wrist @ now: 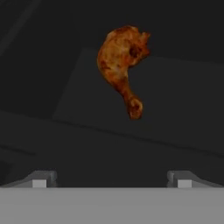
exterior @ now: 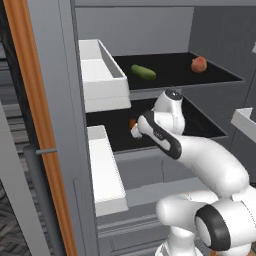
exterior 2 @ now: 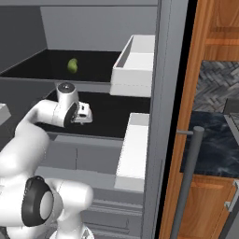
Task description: Gather the cucumber and onion from the fridge and place them on a tray on the dining counter. Then gather the fish and chicken drumstick from the fridge and place them on the other tray.
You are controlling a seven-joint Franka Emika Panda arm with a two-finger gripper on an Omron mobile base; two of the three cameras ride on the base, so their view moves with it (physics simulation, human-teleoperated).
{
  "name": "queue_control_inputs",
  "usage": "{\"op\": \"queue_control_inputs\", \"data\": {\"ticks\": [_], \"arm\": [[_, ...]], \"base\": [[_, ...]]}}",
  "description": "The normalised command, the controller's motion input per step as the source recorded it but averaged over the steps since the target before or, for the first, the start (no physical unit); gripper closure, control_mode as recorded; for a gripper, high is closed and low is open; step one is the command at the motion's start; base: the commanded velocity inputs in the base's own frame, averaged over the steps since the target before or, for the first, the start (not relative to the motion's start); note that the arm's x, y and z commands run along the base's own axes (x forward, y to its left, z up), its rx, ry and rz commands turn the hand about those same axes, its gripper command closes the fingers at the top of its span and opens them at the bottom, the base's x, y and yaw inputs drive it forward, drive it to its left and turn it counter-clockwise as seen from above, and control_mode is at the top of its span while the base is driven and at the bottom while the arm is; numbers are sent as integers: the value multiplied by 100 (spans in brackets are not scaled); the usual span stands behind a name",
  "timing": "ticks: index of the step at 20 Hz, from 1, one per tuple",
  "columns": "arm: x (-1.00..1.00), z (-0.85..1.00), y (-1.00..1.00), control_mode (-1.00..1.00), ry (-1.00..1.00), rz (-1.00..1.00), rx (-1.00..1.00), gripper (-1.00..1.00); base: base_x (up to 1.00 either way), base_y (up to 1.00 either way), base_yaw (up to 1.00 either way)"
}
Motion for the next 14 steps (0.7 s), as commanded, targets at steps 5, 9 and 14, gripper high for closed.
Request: {"op": "queue_control_inputs", "data": {"ticks": [5,9,14], "arm": [[57,-17,1,-100,0,0,-6,-100],[45,-18,5,-100,0,0,-7,-100],[38,-23,10,-100,0,0,-6,-100]], "base": [[0,0,0],[0,0,0],[0,0,0]]}}
